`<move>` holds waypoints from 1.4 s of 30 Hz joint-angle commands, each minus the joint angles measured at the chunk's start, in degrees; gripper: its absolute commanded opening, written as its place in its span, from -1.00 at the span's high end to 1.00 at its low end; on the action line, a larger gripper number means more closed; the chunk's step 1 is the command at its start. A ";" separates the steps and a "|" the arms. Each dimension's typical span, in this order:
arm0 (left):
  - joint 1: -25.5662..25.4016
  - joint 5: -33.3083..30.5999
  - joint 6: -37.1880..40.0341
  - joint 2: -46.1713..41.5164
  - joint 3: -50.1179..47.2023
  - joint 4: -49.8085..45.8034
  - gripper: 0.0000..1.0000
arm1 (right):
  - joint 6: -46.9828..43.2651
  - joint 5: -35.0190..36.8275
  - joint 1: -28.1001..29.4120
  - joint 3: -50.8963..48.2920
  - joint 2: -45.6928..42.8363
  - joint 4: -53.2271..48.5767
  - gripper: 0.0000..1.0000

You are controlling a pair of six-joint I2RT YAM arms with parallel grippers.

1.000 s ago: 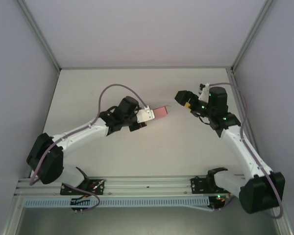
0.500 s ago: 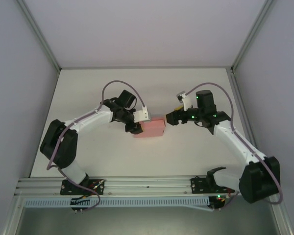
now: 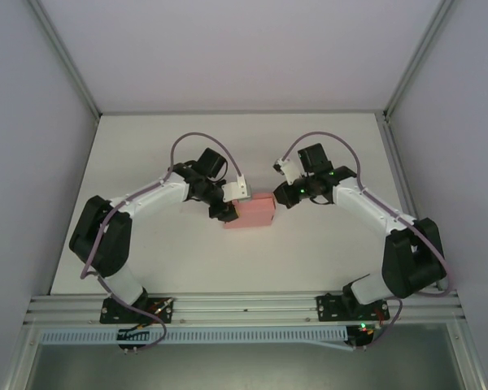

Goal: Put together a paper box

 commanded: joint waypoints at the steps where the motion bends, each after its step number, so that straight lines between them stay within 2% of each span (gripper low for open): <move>1: 0.38 -3.06 -2.98 1.71 1.02 -0.49 0.19 | 5.34 0.73 1.36 2.62 -2.32 -3.92 0.94; 4: 0.31 -4.34 -4.67 2.01 1.63 0.88 0.19 | 15.29 0.28 1.60 3.10 -2.90 -1.93 1.00; 10: 0.19 -8.02 -6.78 2.71 1.74 2.09 0.18 | 36.99 -7.42 1.68 1.36 -3.09 7.24 1.00; 12: 0.11 -8.49 -6.87 2.81 1.65 2.11 0.18 | 38.78 -9.73 1.86 1.69 -3.13 7.66 1.00; 17: 0.02 -8.83 -7.17 3.53 1.73 2.79 0.18 | 41.84 -8.71 1.88 1.14 -3.37 6.20 1.00; 19: 0.03 -9.27 -7.18 4.18 2.18 2.36 0.18 | 43.58 -11.15 1.92 1.40 -2.73 7.18 1.00; 21: 0.01 -9.19 -7.05 4.43 2.10 2.51 0.18 | 40.42 -11.41 2.07 3.05 -1.66 4.25 1.00; 23: -0.01 -9.14 -6.92 4.40 1.84 2.83 0.17 | 35.27 -7.59 2.12 4.12 -1.39 0.23 1.00; 28: 0.00 -9.25 -6.35 4.63 1.57 2.57 0.17 | 18.42 7.17 2.09 1.44 -3.20 -2.84 1.00; 30: 0.01 -9.58 -6.38 4.83 1.70 2.60 0.16 | 15.87 12.18 2.13 -0.32 -3.97 -2.12 1.00; 34: 0.20 -9.69 -6.68 5.09 1.83 2.62 0.14 | 13.53 11.93 2.67 -4.59 -5.43 0.81 0.96; 38: 0.19 -9.61 -7.57 5.14 2.29 3.02 0.10 | 12.65 14.37 4.21 -10.97 -8.13 8.20 0.98; 42: 0.18 -9.45 -8.23 4.65 2.47 3.30 -0.05 | 13.36 16.29 4.95 -13.96 -8.88 11.73 1.00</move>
